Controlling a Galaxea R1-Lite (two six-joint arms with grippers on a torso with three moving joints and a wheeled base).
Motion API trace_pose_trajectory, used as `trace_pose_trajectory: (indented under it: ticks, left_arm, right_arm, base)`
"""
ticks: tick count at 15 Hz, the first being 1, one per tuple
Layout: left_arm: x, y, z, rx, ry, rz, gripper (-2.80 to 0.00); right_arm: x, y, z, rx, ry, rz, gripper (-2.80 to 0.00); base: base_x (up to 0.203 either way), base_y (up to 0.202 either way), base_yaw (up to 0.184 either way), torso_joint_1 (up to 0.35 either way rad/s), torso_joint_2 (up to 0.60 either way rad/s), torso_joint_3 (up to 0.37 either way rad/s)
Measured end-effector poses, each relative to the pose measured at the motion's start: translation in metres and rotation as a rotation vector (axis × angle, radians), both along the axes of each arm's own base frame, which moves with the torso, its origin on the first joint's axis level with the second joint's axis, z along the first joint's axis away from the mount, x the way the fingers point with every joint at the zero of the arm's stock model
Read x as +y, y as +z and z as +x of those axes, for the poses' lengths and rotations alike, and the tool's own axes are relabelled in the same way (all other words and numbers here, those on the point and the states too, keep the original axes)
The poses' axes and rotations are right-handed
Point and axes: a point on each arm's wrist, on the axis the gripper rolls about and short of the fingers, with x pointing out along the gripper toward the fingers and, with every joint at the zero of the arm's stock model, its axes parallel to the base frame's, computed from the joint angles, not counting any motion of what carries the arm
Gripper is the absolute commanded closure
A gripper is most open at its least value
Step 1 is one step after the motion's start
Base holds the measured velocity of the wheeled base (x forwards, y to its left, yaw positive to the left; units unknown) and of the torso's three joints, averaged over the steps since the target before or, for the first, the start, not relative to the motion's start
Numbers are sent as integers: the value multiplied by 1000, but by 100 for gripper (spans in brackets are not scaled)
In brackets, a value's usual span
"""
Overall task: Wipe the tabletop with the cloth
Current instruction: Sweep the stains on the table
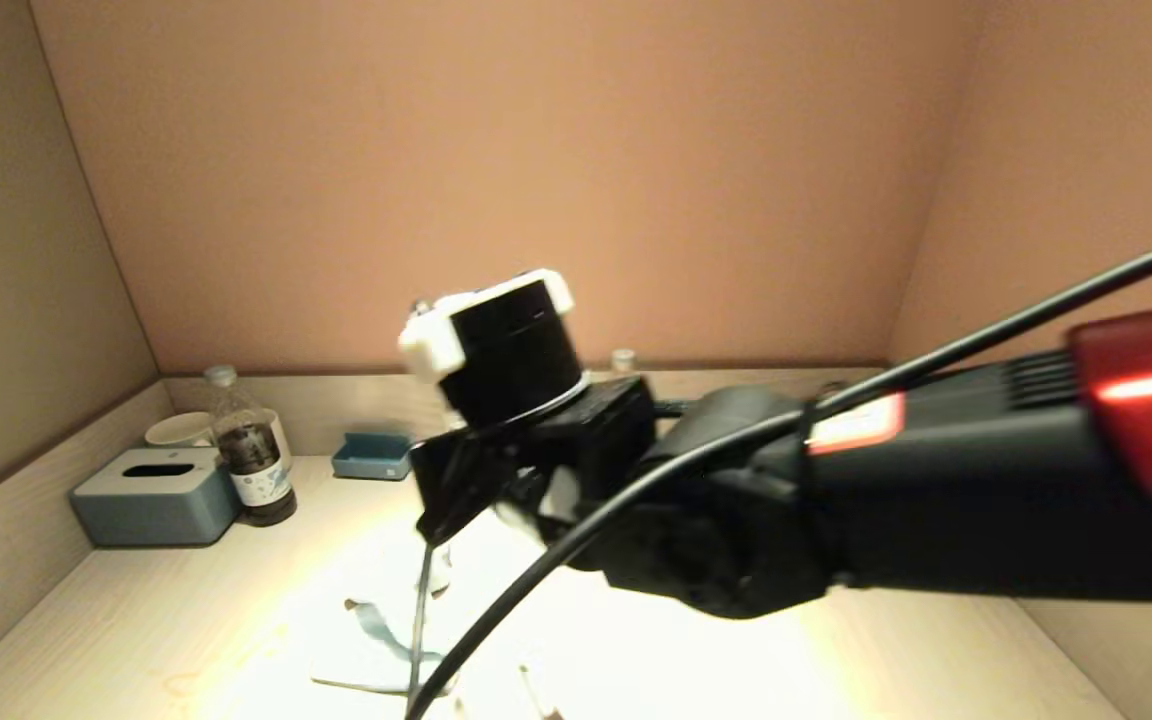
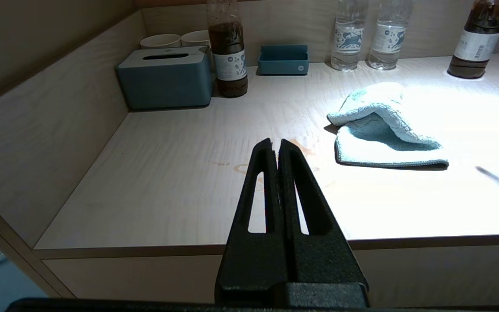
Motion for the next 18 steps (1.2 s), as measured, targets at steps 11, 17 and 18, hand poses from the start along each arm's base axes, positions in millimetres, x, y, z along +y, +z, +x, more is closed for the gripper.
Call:
trace_pose_trajectory:
  ticks: [11, 17, 18]
  left_arm:
    - [0, 0, 0, 0, 0, 0, 0]
    - [0, 0, 0, 0, 0, 0, 0]
    - [0, 0, 0, 0, 0, 0, 0]
  right_arm:
    - [-254, 66, -116, -275, -618, 110, 0]
    - [-286, 68, -179, -424, -754, 140, 0]
    - [-291, 67, -191, -449, -770, 143, 0]
  base:
    - [0, 0, 0, 0, 0, 0]
    - [0, 0, 0, 0, 0, 0]
    - [0, 0, 0, 0, 0, 0]
